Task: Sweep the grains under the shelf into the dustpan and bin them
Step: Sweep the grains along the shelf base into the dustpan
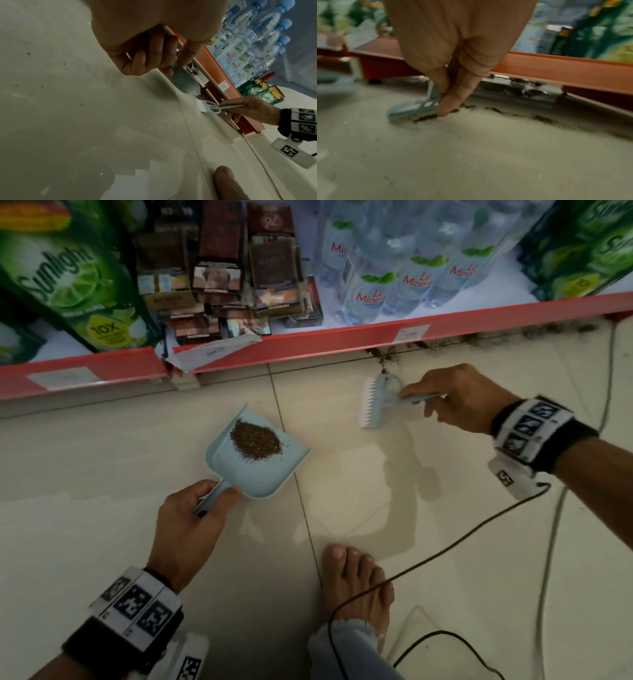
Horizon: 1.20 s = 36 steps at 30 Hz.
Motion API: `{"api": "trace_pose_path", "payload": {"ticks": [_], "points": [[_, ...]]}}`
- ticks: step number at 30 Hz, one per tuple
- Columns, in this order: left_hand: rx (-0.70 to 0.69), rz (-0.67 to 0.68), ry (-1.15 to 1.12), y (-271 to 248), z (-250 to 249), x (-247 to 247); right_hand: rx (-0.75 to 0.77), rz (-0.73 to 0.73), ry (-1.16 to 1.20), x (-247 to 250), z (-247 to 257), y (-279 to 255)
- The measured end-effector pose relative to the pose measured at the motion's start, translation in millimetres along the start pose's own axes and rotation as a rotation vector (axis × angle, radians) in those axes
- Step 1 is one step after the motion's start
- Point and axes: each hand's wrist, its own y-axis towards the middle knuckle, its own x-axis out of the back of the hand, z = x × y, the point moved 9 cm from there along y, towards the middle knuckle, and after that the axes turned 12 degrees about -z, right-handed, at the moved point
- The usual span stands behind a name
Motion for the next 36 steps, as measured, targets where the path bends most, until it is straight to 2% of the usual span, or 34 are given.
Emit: {"api": "trace_pose_path", "payload": {"ticks": [3, 7, 11, 13, 16, 19, 21, 23, 26, 28, 30, 32, 34, 36], "points": [[0.003, 0.001, -0.021, -1.2, -6.9, -4.2, -0.190, -0.113, 0.240, 8.6, -16.2, -8.0], [-0.020, 0.002, -0.030, 0.8, -18.0, -8.9, -0.260, -0.229, 0.490, -3.0, 15.8, -6.7], [-0.064, 0.000, -0.024, 7.3, -22.4, -9.0, -0.260, -0.159, 0.667, -31.9, 54.2, 4.3], [-0.069, 0.020, -0.029, 10.5, -23.8, -9.1, -0.248, -0.118, 0.531, -43.4, 62.1, 6.6], [-0.026, 0.037, -0.036, 11.6, -18.5, -3.0, -0.189, -0.087, 0.142, -36.9, 59.9, 6.3], [-0.045, 0.028, -0.034, 9.6, -15.4, 4.7, -0.202, -0.192, -0.033, -2.4, 37.7, 0.0], [-0.056, 0.003, -0.054, 7.6, -13.0, 10.0, -0.217, -0.264, -0.023, 19.3, 29.9, -5.5], [-0.070, 0.007, -0.082, 4.8, -9.9, 12.5, -0.234, -0.297, 0.141, 21.6, 36.3, -2.0], [-0.085, 0.014, -0.115, 0.9, -3.0, 20.9, -0.225, -0.284, 0.436, -3.9, 74.0, 26.5], [-0.115, 0.006, -0.107, 0.0, -0.9, 29.2, -0.196, -0.302, 0.502, -26.5, 106.0, 50.5], [-0.154, -0.010, -0.068, 0.9, 0.9, 35.5, -0.185, -0.289, 0.502, -50.3, 134.6, 69.7], [-0.170, -0.021, -0.046, 2.9, 4.4, 41.8, -0.209, -0.215, 0.443, -73.8, 151.1, 81.2], [-0.168, -0.024, -0.052, 8.0, 9.5, 47.5, -0.253, -0.163, 0.284, -81.1, 147.2, 84.1], [-0.166, -0.027, -0.057, 13.0, 12.7, 50.7, -0.315, -0.195, 0.101, -65.6, 124.2, 74.6]]}}
